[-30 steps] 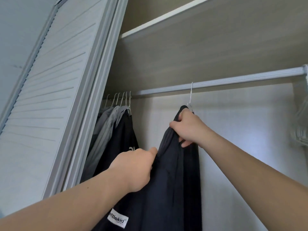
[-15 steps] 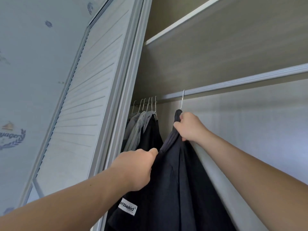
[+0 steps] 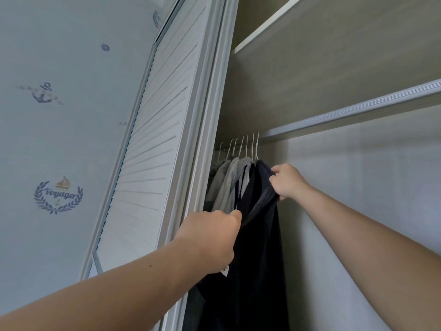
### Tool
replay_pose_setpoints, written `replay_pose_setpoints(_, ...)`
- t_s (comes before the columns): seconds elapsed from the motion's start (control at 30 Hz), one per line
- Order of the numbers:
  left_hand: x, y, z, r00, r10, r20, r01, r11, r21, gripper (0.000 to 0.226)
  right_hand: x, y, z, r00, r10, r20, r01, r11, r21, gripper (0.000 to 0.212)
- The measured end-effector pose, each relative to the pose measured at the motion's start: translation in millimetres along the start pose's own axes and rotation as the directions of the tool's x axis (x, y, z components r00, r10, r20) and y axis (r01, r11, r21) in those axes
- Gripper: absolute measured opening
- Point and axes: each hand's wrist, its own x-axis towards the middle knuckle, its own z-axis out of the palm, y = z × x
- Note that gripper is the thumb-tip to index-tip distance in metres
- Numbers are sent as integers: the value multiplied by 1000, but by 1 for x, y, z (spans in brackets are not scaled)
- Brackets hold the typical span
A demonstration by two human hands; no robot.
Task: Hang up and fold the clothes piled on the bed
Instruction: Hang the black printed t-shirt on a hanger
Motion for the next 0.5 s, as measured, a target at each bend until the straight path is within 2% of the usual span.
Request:
replay_pose_setpoints(0.1, 4, -1, -1, 1000, -4, -3, 4, 1000, 22, 22, 2, 6, 3, 1000, -14, -1, 14, 999, 41, 10)
replay_pose_setpoints(0.23, -1, 2, 0, 1000, -25, 17, 25, 1000, -18, 20, -11, 10, 10, 997, -70, -24, 70, 998, -7, 27)
replay_pose_setpoints(0.33, -16, -1, -4, 998, -52, 30, 53, 998, -46, 17, -37, 1, 12, 992, -123, 22, 121, 989, 81, 50)
replay_pose_setpoints(0.5, -54, -28, -22, 993, -117, -18, 115, 990, -79, 18, -96, -28, 19, 940, -342, -11, 342, 936, 82, 57)
